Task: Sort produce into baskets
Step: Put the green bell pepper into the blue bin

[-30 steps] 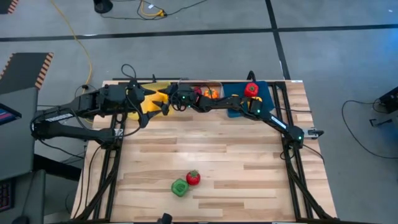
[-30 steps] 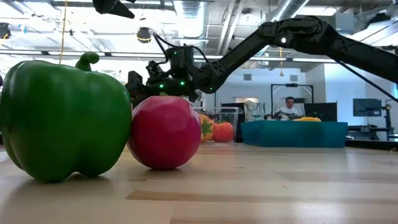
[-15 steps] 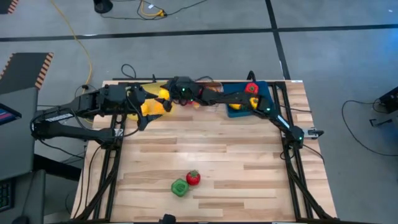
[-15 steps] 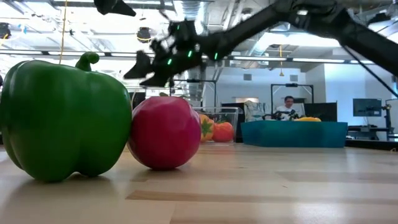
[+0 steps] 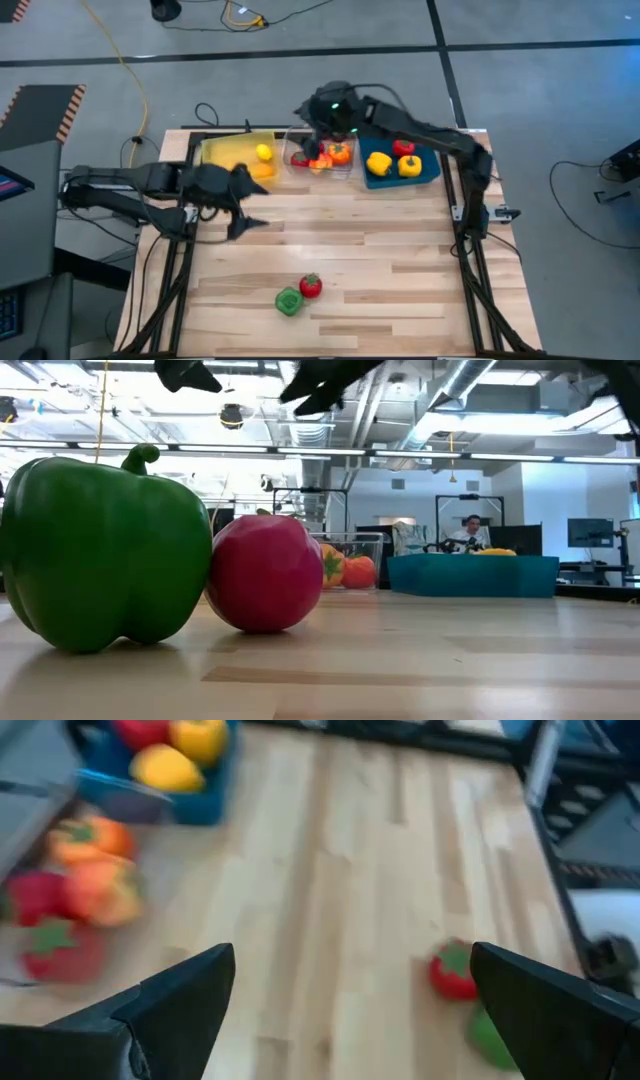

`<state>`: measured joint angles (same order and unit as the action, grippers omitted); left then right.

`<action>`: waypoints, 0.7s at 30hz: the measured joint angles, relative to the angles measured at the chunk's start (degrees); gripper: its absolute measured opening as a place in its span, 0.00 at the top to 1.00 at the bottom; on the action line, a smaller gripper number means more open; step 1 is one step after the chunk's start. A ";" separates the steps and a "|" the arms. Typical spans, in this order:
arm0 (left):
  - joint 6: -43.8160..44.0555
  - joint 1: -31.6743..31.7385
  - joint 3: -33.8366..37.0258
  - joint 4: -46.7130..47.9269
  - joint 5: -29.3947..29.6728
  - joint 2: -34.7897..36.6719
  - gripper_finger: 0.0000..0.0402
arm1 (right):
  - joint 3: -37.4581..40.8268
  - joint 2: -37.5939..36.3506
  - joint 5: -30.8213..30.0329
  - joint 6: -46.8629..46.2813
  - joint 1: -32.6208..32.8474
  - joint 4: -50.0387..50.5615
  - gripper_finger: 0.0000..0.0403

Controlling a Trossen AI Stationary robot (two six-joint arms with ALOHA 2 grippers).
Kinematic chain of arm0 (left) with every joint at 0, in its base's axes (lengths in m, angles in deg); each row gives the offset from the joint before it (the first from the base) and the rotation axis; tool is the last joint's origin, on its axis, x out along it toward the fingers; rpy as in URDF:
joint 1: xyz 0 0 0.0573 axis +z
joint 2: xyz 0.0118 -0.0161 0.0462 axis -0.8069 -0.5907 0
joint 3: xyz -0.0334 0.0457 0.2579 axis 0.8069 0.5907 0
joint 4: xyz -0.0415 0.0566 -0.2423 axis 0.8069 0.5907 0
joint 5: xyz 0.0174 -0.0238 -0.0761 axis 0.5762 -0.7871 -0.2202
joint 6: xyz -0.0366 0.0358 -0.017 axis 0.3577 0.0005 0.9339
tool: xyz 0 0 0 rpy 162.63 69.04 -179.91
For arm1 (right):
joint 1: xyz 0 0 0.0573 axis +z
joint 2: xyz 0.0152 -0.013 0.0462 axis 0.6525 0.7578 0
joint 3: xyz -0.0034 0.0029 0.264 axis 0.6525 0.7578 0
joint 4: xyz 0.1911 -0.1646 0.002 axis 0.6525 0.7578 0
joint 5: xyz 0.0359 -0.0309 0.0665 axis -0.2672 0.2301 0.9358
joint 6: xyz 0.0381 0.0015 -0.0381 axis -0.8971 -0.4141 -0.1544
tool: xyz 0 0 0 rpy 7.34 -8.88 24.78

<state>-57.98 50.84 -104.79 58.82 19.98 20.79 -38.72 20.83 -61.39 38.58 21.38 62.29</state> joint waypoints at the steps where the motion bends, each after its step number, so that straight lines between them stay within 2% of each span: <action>1: 0.38 -1.24 0.00 -0.06 -0.58 -1.10 0.03 | 0.00 -1.58 -0.06 -0.02 -0.09 2.47 0.03; 9: 6.44 -8.58 0.00 0.15 -8.18 -9.34 0.03 | -0.02 -10.56 -0.19 -0.66 -0.31 21.00 0.03; 21: 11.15 -18.01 0.00 -1.10 -13.75 -23.94 0.03 | 2.36 -15.20 0.00 -2.38 2.01 32.61 0.03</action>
<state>-46.83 32.83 -104.79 57.72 6.23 -3.15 -36.36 5.63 -61.39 36.21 23.39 94.90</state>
